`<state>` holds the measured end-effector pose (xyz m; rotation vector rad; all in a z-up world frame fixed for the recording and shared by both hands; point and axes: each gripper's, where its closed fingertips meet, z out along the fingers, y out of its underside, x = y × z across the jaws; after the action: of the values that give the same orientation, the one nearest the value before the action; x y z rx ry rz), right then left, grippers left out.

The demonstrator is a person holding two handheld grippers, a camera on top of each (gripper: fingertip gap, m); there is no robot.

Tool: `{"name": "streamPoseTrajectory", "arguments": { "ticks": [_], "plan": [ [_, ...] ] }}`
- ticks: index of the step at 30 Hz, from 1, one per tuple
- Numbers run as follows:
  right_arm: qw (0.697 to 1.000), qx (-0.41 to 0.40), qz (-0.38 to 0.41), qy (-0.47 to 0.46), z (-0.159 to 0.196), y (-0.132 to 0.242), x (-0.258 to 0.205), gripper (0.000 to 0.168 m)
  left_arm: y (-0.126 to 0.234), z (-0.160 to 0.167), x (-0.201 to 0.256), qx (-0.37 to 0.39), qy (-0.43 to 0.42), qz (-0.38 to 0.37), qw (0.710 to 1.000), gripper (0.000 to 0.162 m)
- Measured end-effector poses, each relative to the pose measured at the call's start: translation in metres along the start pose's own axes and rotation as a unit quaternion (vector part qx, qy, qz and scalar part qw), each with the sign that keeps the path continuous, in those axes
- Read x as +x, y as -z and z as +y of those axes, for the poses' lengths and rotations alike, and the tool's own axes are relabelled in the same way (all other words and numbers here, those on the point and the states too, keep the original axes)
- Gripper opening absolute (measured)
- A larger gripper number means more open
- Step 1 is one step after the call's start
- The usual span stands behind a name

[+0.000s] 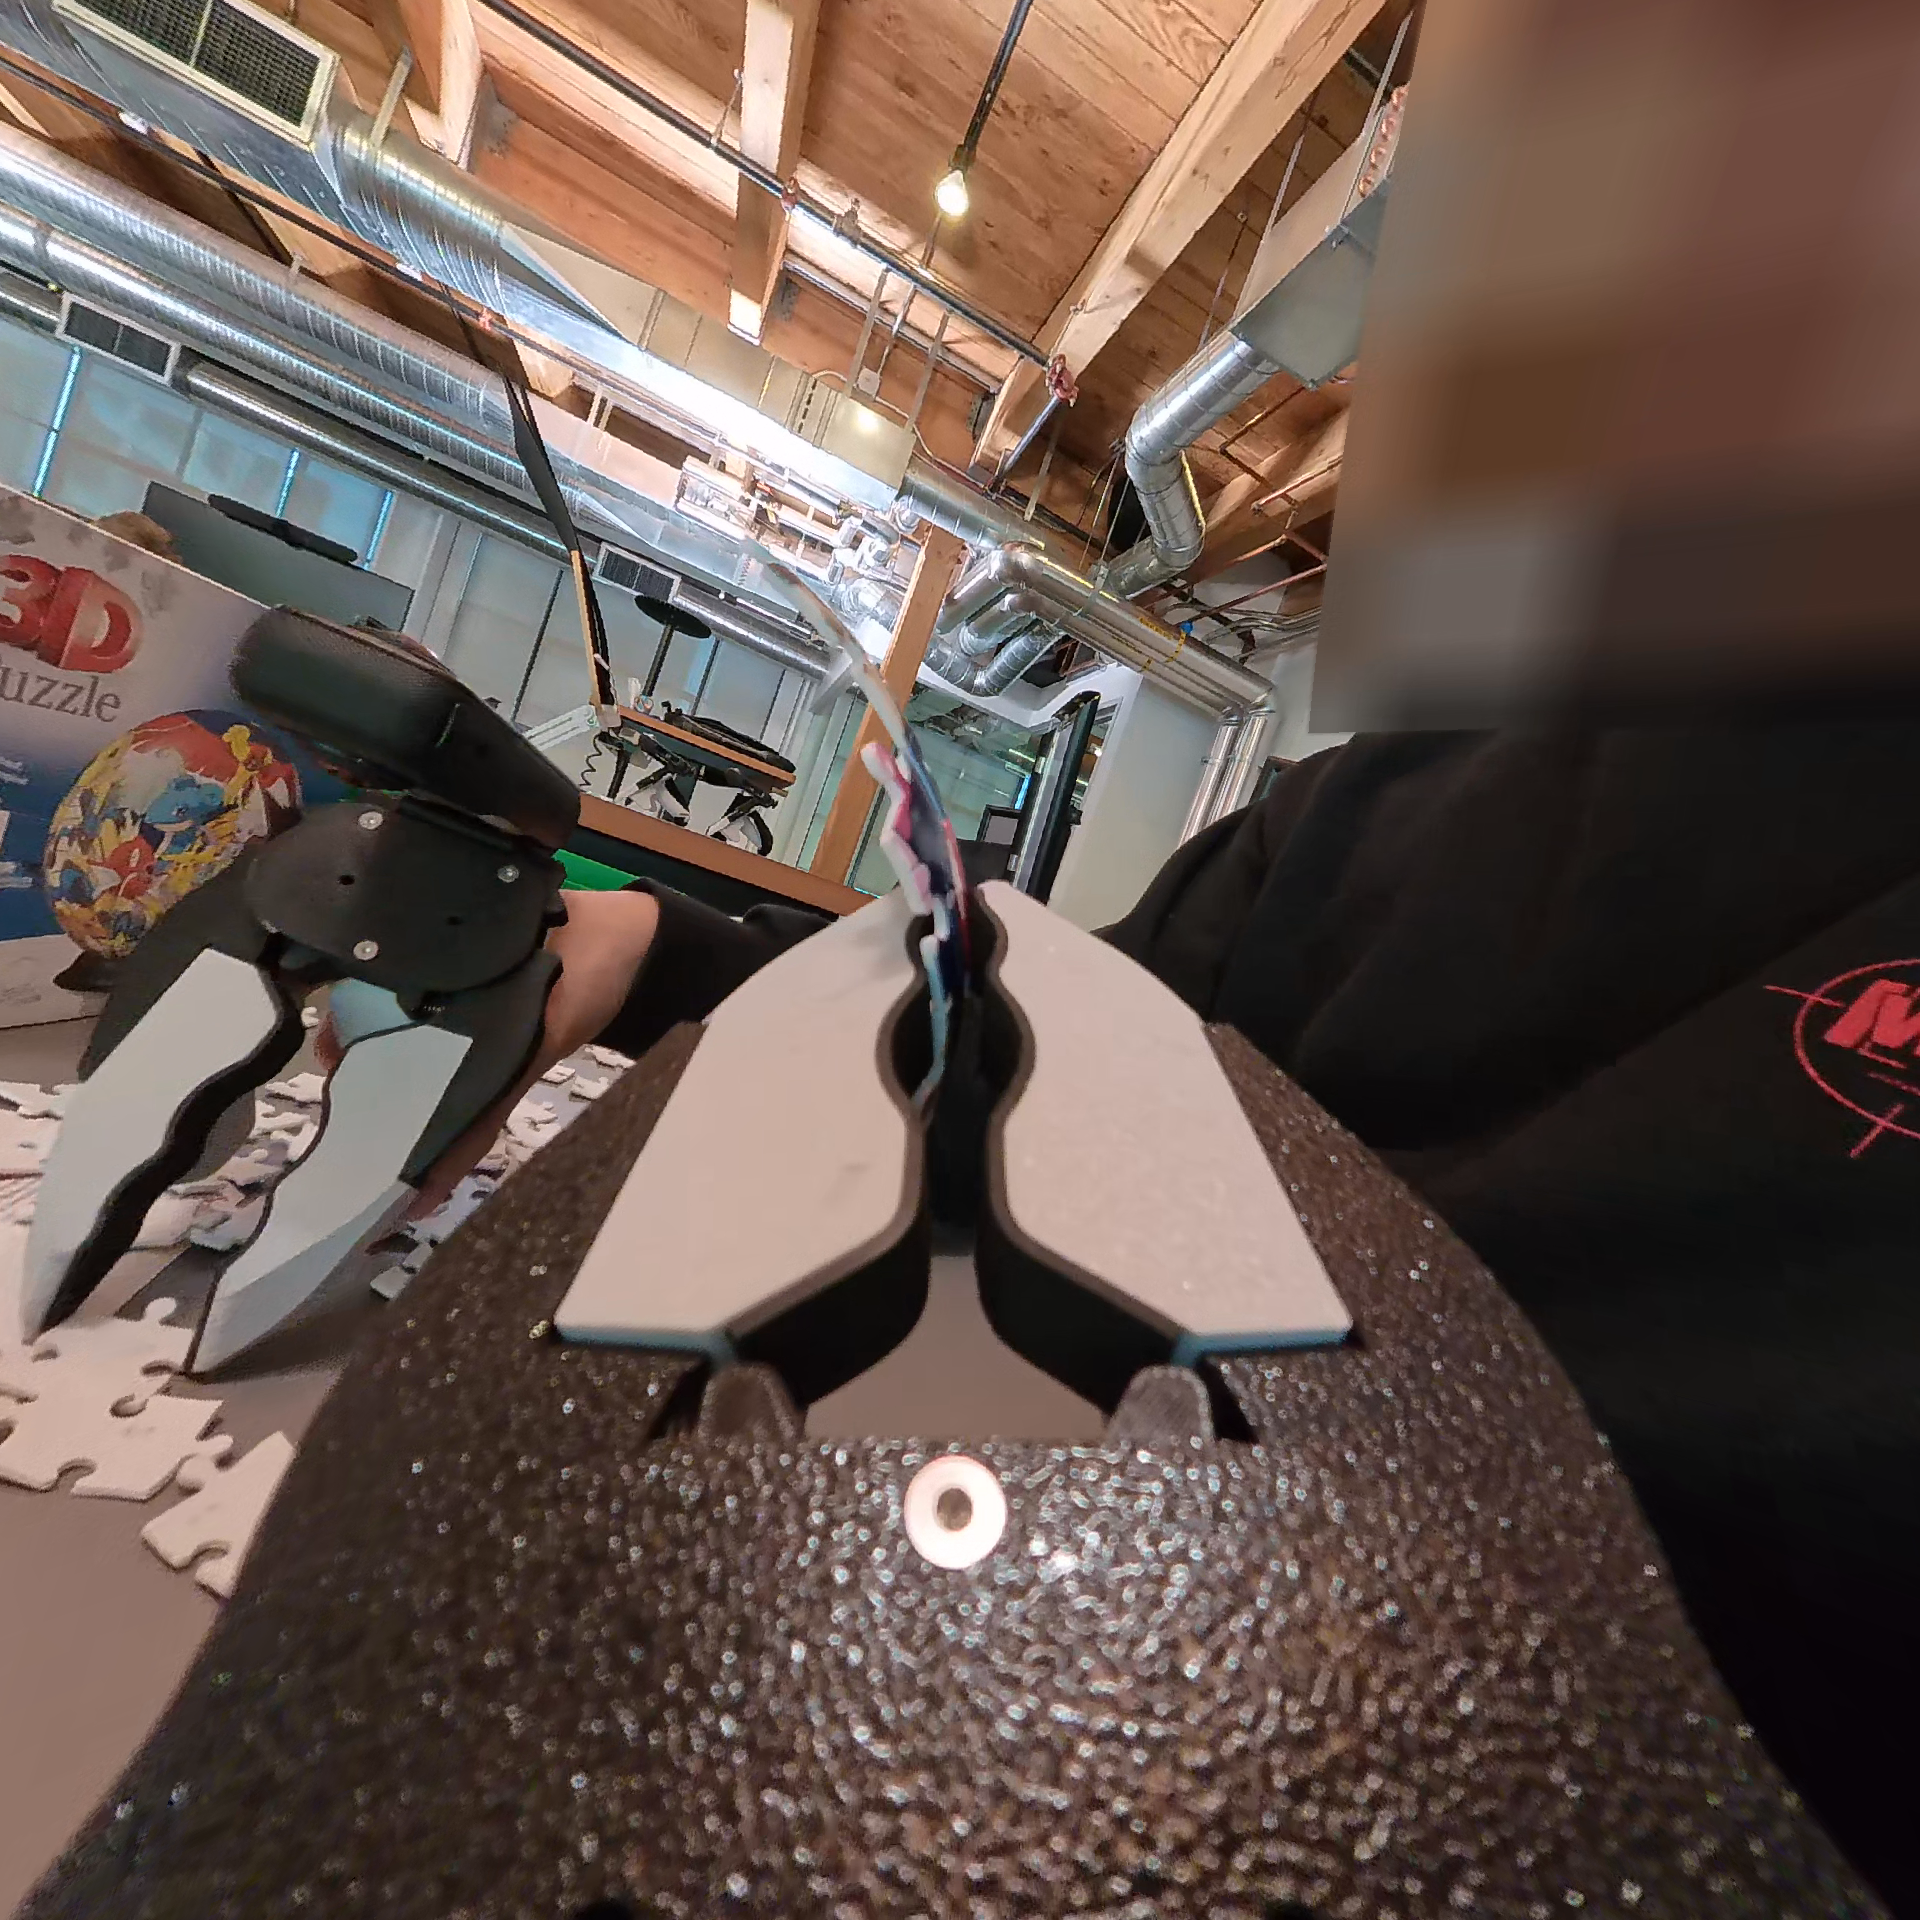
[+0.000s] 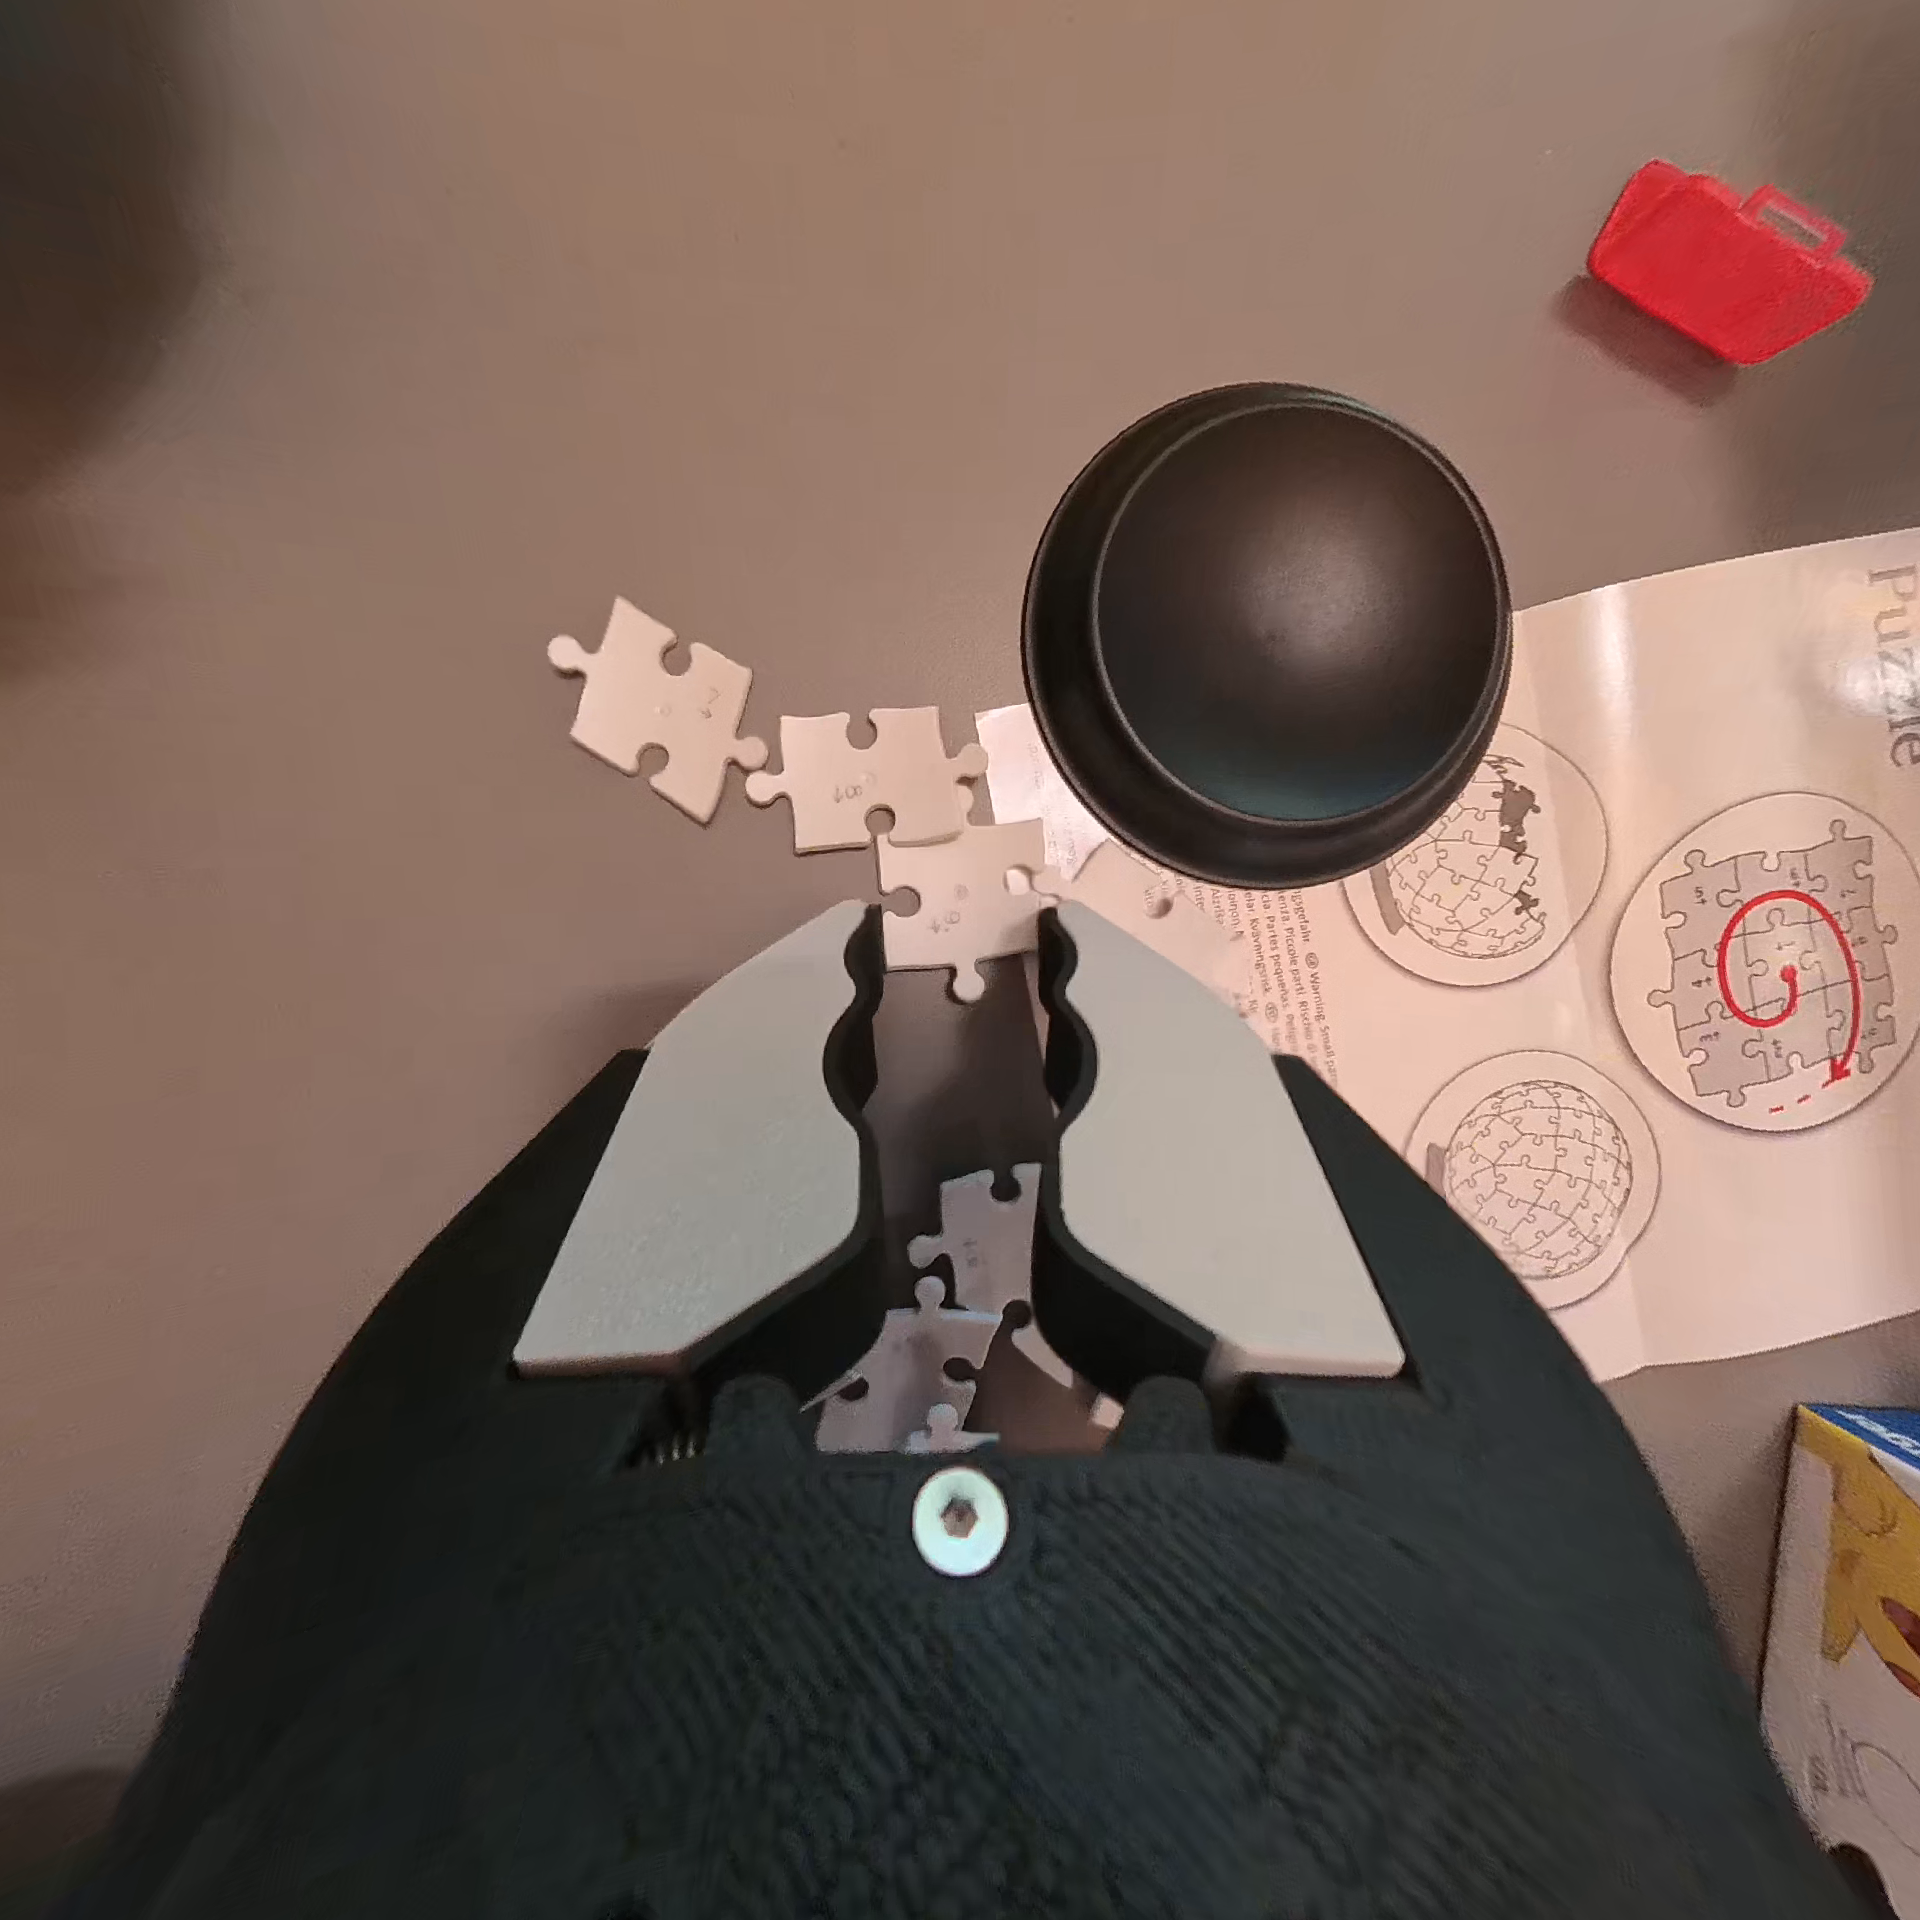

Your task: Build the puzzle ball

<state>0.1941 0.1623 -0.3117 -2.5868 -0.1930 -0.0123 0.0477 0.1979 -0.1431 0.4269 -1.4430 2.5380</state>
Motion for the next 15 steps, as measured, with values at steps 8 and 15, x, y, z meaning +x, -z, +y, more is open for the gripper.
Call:
{"name": "streamPoseTrajectory", "arguments": {
  "ticks": [8, 15],
  "plan": [
    [0.998, 0.046, 0.040, -0.029, -0.002, 0.026, -0.007, 0.029, 0.002, -0.002, -0.002, 0.004, -0.003, -0.007, 1.000, 0.002],
    [0.992, 0.071, 0.071, -0.077, 0.013, 0.049, -0.013, 0.029, 0.003, -0.004, -0.005, 0.013, -0.001, -0.018, 1.000, 0.002]
  ]
}}
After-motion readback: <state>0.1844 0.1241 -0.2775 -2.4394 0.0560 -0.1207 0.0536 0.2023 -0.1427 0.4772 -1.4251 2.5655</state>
